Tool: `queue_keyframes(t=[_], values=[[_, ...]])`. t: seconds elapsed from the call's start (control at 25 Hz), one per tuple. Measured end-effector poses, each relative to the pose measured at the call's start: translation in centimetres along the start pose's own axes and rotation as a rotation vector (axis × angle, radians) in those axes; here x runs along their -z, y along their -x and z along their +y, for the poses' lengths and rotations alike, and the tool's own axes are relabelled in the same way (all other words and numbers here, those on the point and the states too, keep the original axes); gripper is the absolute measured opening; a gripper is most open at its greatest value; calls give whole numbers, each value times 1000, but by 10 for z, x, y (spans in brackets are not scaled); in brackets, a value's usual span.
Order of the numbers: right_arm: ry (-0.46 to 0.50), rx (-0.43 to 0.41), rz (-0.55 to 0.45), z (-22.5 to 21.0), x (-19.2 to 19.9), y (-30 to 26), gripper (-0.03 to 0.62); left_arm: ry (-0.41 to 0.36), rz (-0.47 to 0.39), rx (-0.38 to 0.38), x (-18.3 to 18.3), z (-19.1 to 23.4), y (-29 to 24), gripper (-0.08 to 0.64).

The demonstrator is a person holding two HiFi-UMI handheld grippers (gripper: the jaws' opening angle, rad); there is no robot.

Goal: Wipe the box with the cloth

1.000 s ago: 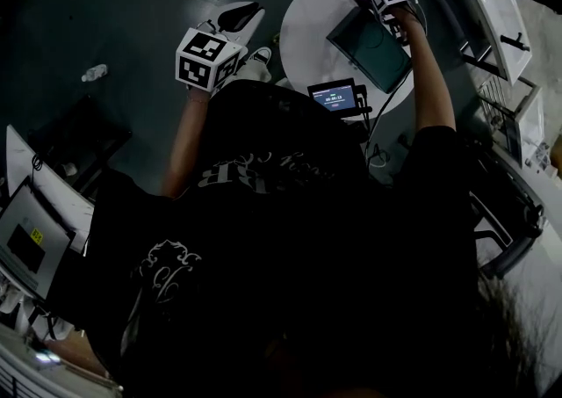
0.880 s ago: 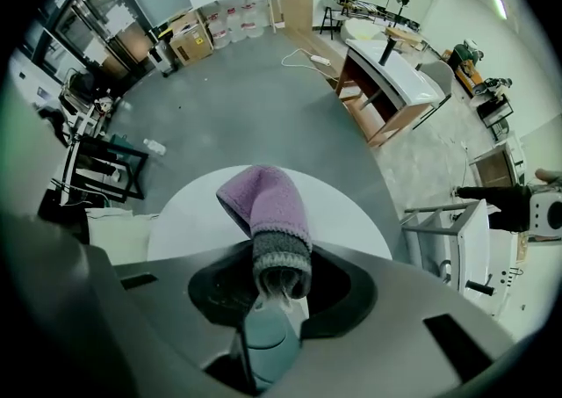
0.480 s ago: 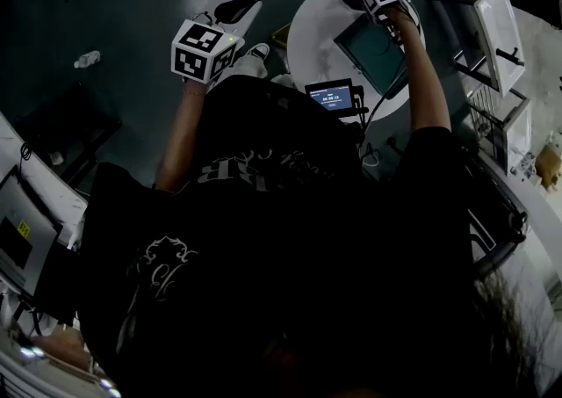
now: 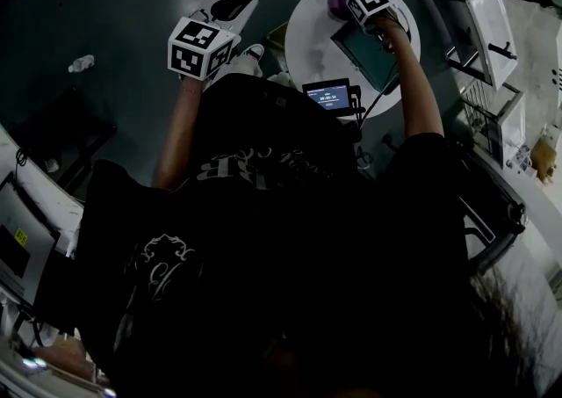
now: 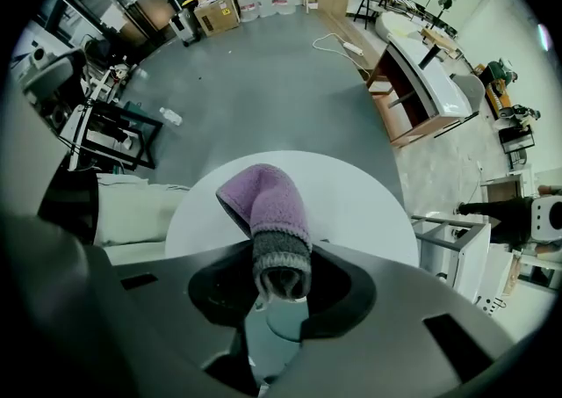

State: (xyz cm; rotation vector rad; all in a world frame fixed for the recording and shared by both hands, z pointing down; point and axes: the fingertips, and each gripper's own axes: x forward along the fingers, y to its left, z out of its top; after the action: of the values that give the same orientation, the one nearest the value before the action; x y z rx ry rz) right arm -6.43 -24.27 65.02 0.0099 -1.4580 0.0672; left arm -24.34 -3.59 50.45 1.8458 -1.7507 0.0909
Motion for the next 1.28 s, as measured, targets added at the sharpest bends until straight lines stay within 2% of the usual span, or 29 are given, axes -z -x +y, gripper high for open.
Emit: queue_keyframes(t=[0.4,0.72,0.88,1.04,1.28], values=[[34,-52,-26,56,12,-1,101,-42,10,68,0,-14,3,40],[-4,-65,-47,92,21,-3,101,-89,37,141,4,-23,6,40],[-80,-84,-112,93,18,4,101,-126,55,184,2,-28,1,40],[-198,-73,-226,88,18,25,101,-154,71,217,1,-37,-2,40],[-355,-74,-386,96,48,54,101,-181,85,265,4,-56,-7,40]])
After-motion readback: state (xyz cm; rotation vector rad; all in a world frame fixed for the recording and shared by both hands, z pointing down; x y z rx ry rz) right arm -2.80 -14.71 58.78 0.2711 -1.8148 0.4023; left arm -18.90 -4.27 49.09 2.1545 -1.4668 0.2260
